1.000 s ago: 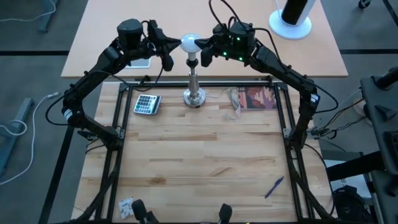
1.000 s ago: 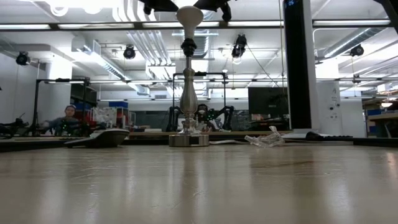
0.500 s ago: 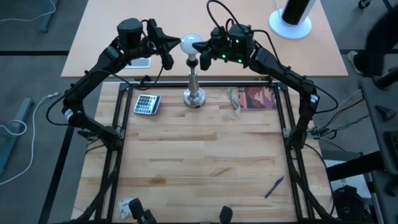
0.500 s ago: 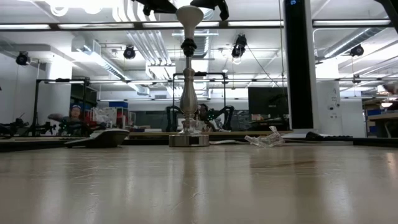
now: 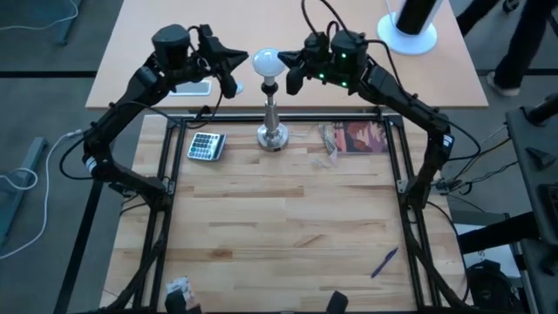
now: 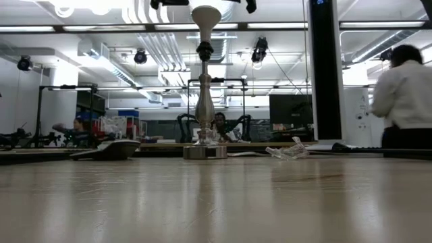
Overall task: Screw lightbulb
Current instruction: Insert the lightbulb into the table lamp
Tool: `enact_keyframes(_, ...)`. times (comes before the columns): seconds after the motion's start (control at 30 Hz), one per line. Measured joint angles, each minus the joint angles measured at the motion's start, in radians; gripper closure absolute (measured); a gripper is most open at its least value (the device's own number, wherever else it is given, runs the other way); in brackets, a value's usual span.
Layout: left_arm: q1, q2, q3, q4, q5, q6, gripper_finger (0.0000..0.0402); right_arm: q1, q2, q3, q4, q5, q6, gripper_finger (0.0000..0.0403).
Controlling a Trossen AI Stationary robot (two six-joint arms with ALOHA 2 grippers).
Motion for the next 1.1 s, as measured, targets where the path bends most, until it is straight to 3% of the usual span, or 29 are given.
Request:
enact_keyframes(0.23, -0.038, -0.008, -0.004, 0.001, 0.058, -0.030, 0.0381, -0.014, 0.000, 0.000, 0.005, 0.005, -0.029, 0.0403)
enact_keyframes(1.1, -0.055, 0.049, -0.013, -0.002, 0.004, -0.081, 0.0381, -0.017, 0.043, -0.018, 0.007, 0.000, -0.001, 0.0403)
